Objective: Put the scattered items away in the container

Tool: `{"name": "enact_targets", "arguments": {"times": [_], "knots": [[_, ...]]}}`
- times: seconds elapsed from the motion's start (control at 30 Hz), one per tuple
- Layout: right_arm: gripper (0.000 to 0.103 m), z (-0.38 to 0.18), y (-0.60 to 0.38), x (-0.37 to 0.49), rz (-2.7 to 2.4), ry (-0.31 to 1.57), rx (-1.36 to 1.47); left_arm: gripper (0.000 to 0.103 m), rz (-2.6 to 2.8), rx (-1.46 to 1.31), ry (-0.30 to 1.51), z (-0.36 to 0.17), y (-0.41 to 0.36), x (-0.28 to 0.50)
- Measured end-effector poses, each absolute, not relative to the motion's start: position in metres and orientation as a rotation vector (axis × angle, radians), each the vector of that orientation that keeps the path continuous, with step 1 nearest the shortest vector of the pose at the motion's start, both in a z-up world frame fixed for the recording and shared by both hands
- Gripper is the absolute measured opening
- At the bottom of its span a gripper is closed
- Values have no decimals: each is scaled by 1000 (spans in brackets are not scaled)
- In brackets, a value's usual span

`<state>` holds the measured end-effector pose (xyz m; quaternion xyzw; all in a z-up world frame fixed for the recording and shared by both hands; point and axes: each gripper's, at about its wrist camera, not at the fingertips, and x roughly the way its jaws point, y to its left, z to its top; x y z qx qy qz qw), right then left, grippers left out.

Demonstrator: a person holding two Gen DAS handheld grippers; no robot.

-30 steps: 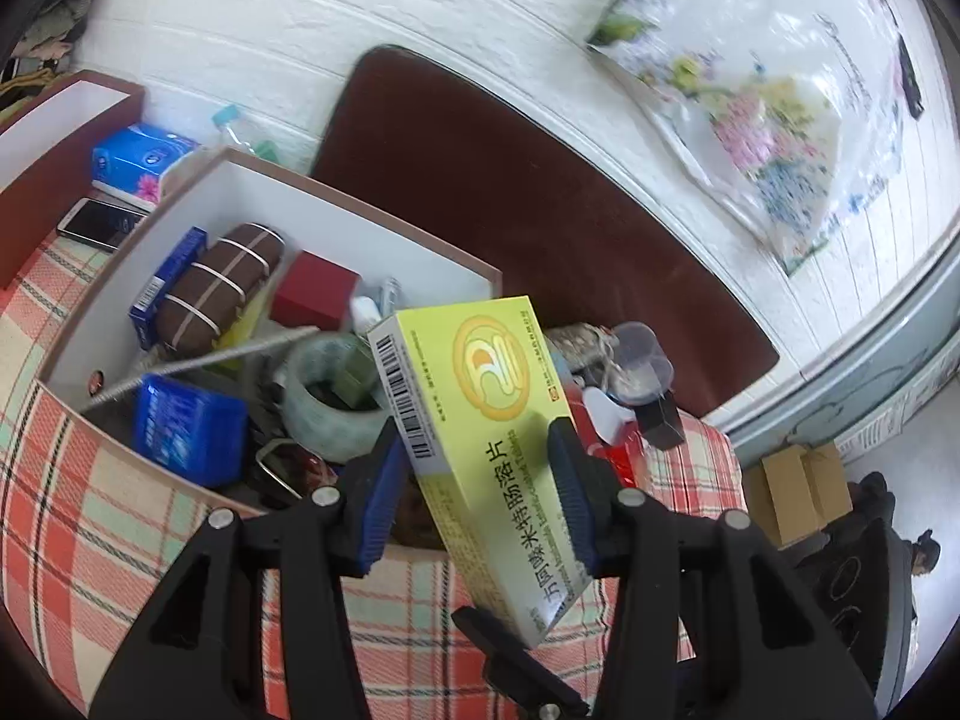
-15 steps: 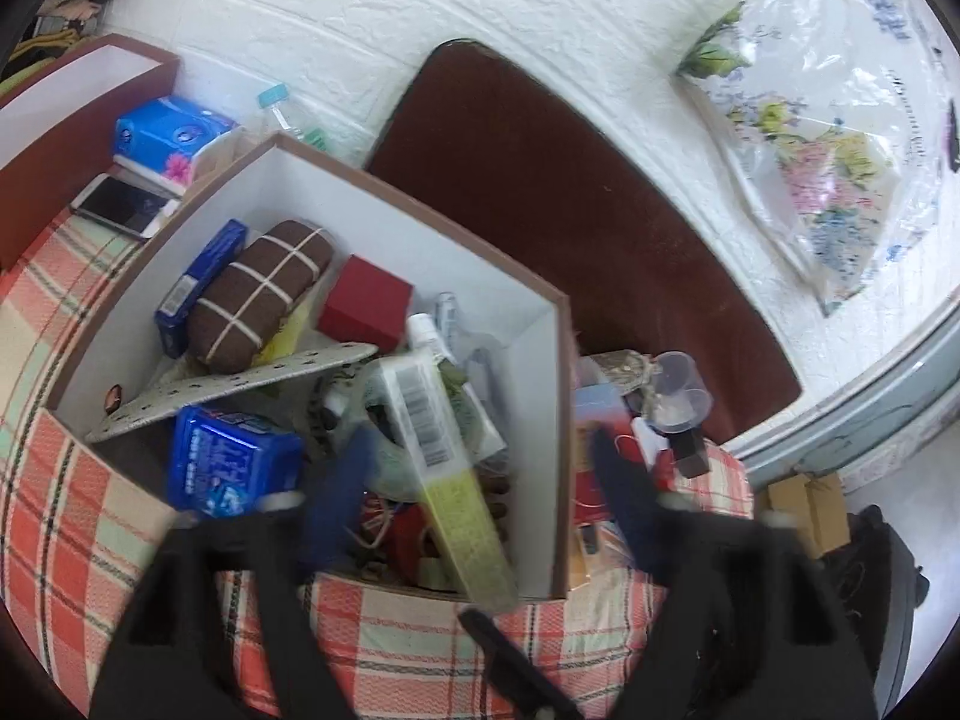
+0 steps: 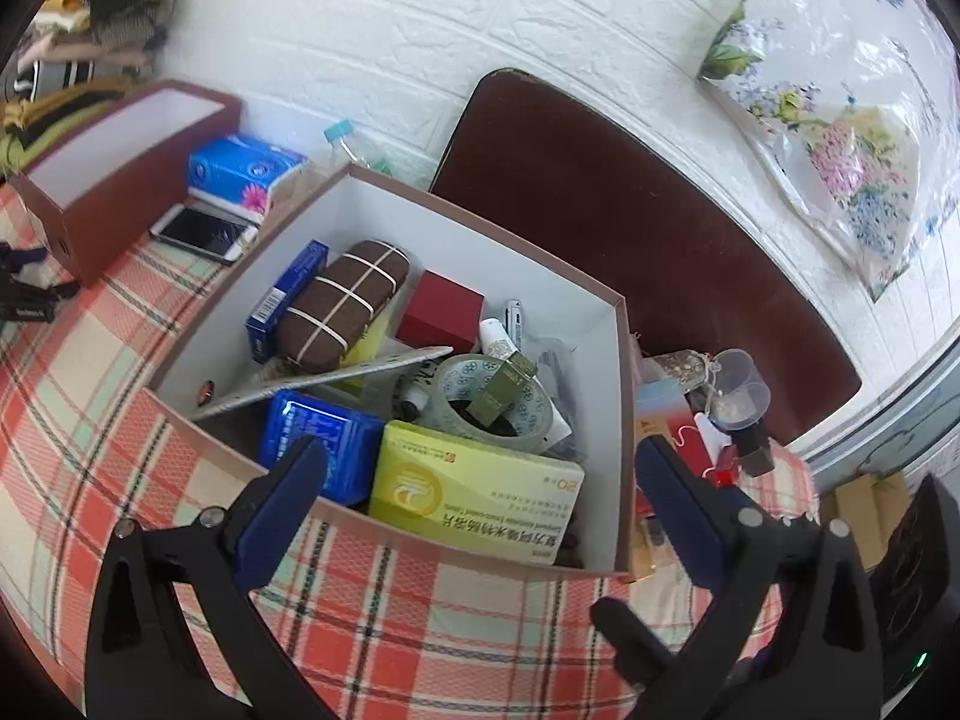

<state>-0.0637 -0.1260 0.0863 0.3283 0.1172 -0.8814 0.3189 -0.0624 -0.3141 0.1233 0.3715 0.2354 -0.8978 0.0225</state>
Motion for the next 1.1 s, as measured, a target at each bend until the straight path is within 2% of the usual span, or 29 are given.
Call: {"name": "enact_targets", "arguments": {"times": [0.5,0.67,1.1], "knots": [[103,91,-108,-54,-2355,178,1002,103,-2793,1068,159,143,-285,-3],[103,95,-101,-44,-2367,165,987,103,-2766,1057,134,142,-281,8],[103,106,-91,-27,-2396,141,950,103,-2625,984,-142,152,-265,29]]}}
